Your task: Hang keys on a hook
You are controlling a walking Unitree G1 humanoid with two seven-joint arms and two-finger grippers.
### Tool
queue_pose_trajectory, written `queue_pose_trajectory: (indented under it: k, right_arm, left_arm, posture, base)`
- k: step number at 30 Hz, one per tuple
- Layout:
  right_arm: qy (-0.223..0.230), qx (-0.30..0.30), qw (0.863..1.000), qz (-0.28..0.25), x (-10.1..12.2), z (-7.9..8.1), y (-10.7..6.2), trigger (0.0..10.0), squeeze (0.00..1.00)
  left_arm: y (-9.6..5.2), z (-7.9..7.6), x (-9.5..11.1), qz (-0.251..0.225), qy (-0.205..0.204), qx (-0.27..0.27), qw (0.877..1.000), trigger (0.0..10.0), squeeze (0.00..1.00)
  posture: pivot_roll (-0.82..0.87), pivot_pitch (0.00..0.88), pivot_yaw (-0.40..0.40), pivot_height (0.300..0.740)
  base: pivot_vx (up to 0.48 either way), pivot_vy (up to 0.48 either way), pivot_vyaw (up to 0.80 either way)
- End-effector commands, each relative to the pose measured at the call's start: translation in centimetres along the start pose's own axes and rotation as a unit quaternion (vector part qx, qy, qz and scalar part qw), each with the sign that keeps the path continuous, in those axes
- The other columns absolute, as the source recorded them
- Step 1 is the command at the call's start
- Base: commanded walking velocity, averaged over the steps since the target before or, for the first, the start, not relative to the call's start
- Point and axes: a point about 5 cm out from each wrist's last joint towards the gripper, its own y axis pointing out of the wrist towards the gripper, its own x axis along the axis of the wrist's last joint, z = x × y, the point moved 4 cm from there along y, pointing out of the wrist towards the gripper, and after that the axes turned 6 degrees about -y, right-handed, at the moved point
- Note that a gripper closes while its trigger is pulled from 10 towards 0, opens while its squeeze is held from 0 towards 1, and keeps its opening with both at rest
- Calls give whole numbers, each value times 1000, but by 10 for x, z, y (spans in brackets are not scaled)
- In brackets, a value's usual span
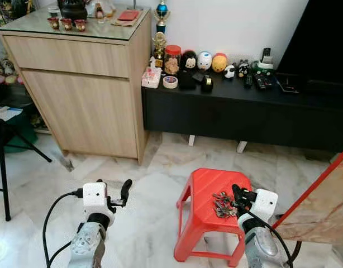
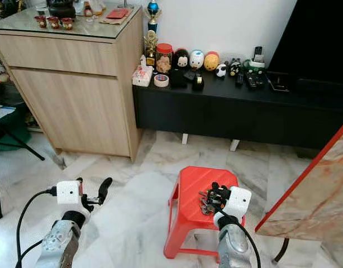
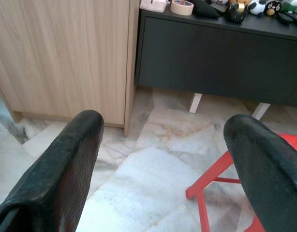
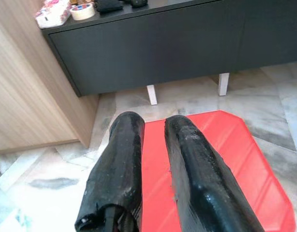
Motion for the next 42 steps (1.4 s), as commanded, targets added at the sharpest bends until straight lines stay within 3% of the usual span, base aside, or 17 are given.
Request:
queue_pose_trajectory:
  k: [1,9,22,42]
  right_arm:
    - [2,-8,1000,3,0,-5,0,10000,0]
    - [3,-9,1000,3,0,-6,0,10000,0]
    - [4,-7,1000,4,0,-4,0,10000,0]
    - [5,-7,1000,3,0,-2,0,10000,0]
  left_arm:
    - [3,-8,5,-10,2,-12,1000,10000,0]
    - [2,-12,7,-11,-8,-20,1000,10000,0]
    - [4,-14,11,-17,-13,-24,999,10000,0]
    - [4,-29,16,-27,7,-61,998,10000,0]
  posture:
    - [-4,25,-55,740]
    - [-2,26,-56,740]
    - [0,26,-55,740]
    - [4,28,-53,740]
  base:
    - [0,0,0]
    - [0,68,0]
    - [0,428,0]
    - [0,0,0]
